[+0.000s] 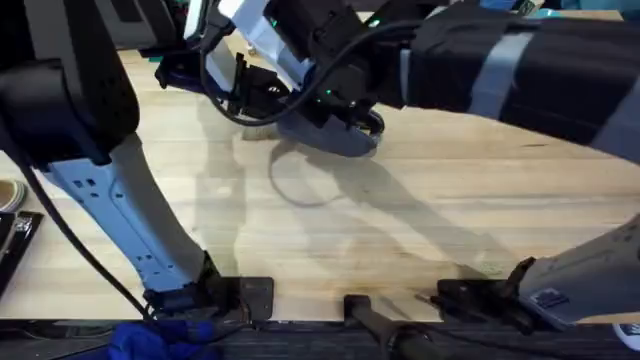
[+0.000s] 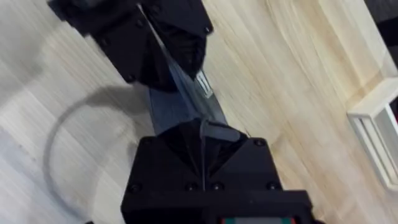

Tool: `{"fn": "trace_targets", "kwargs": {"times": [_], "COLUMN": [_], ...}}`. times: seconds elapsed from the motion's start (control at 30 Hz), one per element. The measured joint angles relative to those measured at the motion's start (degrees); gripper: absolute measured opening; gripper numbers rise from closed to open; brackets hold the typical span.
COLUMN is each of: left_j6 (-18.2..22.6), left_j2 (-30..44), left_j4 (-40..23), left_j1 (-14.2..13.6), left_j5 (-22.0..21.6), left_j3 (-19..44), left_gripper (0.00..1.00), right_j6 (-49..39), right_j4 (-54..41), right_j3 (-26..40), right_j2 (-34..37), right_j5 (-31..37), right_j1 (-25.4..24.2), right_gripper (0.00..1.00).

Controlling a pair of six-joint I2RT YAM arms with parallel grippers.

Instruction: Unzip the bag, pick up the pens from the table one at a time and place them inside, then zip the bag closed.

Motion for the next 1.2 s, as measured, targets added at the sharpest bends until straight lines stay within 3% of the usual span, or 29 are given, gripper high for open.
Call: {"fn": "trace_targets", "kwargs": {"times": [1.2], "left_j6": [0.0], "left_j2": [0.0], "left_j4": [0.2], "left_j1": [-0.3], "left_j5": [0.0], "left_j3": [0.0], "left_gripper": [0.043], "right_j6": [7.0], "right_j4": [-17.2], "right_j3": [0.0], "right_j2": [-4.7], "right_j5": [-1.1], "right_j1": [-6.6], "right_gripper": [0.033]}}
